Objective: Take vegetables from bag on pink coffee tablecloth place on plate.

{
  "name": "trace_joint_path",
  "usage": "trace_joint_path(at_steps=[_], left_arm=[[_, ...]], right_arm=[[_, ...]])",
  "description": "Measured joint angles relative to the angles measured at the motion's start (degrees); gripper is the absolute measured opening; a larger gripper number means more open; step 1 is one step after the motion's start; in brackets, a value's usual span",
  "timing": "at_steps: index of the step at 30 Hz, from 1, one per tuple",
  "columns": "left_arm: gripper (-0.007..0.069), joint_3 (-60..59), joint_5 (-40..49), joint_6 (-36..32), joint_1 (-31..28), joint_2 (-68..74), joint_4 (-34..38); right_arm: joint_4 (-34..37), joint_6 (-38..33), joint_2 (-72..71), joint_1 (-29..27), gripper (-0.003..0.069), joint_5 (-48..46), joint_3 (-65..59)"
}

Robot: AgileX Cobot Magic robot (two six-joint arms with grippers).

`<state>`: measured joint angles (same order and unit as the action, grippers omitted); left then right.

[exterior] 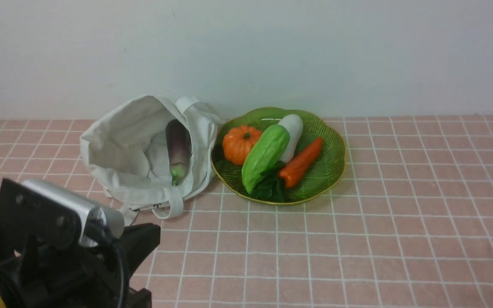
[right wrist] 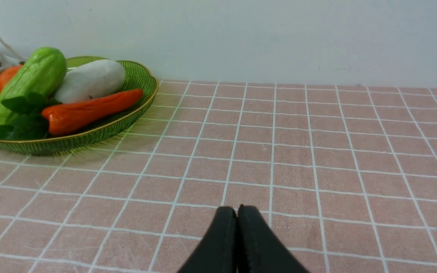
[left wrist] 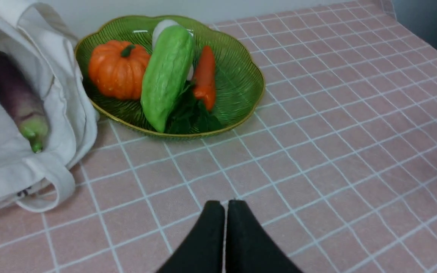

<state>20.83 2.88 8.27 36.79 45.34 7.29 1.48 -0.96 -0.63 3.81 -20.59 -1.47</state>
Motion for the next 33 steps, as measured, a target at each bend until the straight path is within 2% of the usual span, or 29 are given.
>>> trace_joint_path(at_steps=[10, 16, 19, 21, 22, 26, 30, 33], left_arm=[[-0.0005, -7.67, -1.84, -0.28, 0.00, 0.44, 0.07], [-0.0005, -7.87, -0.84, -3.63, 0.00, -1.50, 0.07], [-0.0005, -8.92, 1.36, -6.29, -1.17, -8.22, -0.64], [-0.0005, -10.96, 2.78, -7.20, -5.40, -16.39, -2.53], [-0.0005, -11.17, 2.89, -7.25, -5.40, -16.39, -2.73], [-0.0005, -16.69, 5.25, -7.37, -15.27, -29.00, -7.29], [-0.0005, -21.49, 6.42, -7.37, -23.90, -39.88, -8.19], [-0.0005, -22.35, 7.67, -7.39, -26.95, -44.17, -8.24]], right_arm=[[0.00, 0.06, 0.00, 0.00, -0.0016, 0.00, 0.00], [0.00, 0.00, 0.00, 0.00, -0.0016, 0.00, 0.00], [0.00, 0.00, 0.00, 0.00, -0.0016, 0.00, 0.00], [0.00, 0.00, 0.00, 0.00, -0.0016, 0.00, 0.00], [0.00, 0.00, 0.00, 0.00, -0.0016, 0.00, 0.00], [0.00, 0.00, 0.00, 0.00, -0.0016, 0.00, 0.00], [0.00, 0.00, 0.00, 0.00, -0.0016, 0.00, 0.00], [0.00, 0.00, 0.00, 0.00, -0.0016, 0.00, 0.00]])
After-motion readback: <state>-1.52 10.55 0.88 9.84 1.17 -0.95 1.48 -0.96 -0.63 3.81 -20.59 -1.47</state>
